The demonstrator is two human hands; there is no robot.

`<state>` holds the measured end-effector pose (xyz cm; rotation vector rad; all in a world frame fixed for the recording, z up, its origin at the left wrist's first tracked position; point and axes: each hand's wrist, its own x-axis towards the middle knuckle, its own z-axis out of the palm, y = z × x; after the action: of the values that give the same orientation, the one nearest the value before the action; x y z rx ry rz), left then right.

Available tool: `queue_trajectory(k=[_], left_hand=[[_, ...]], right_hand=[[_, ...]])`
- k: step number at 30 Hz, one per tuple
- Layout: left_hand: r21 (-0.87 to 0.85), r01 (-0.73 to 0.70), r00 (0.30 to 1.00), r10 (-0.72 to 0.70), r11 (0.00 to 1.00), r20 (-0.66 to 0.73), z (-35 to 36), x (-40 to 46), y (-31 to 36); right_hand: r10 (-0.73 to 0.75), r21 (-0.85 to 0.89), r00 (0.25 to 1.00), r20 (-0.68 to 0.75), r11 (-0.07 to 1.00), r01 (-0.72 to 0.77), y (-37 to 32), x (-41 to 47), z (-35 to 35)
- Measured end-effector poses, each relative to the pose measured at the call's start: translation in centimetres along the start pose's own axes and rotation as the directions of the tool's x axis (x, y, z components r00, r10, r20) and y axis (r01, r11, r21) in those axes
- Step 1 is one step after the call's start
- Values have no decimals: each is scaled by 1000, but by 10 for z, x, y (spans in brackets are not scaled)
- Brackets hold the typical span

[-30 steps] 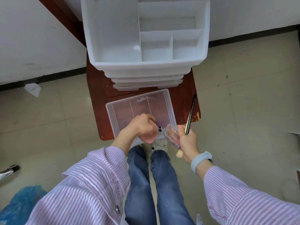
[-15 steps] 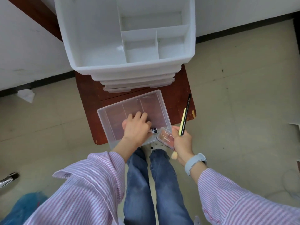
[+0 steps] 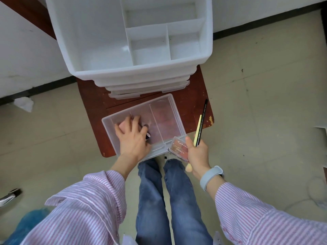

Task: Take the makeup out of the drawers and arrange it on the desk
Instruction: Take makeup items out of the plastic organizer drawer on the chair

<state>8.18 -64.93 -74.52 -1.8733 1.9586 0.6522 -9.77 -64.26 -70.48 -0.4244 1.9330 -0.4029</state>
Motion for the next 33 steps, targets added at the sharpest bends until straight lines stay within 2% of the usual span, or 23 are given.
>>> queue_trajectory(k=[8,14,16,20,23,28,33], left_hand=[[-48,45,988,-51,998,-143,3,3,-13],[-150,99,992,-110,984,-67,-10,4,-14],[-226,89,990,-111,970,-85,-19,2,-15],[-364,-13,956,-95,931,-276,-44,-23,-16],[-410,-20,929,-134,912,-345,-58,-51,-22],[-453,51,916,-222,890,-333,-70,-98,-30],[-485,132,917,-292,865,-272,-81,-119,-37]], right_hand=[[149,-60,989,-22,987,-150,14,-11,27],[224,-45,973,-63,973,-227,3,-4,35],[258,-46,965,-51,964,-260,-2,-2,33],[233,-111,972,-21,966,-234,-7,-3,22],[212,-129,977,-11,969,-212,-13,-13,9],[119,-155,993,20,981,-114,-32,-45,-15],[88,-164,995,55,983,-78,-65,-60,-21]])
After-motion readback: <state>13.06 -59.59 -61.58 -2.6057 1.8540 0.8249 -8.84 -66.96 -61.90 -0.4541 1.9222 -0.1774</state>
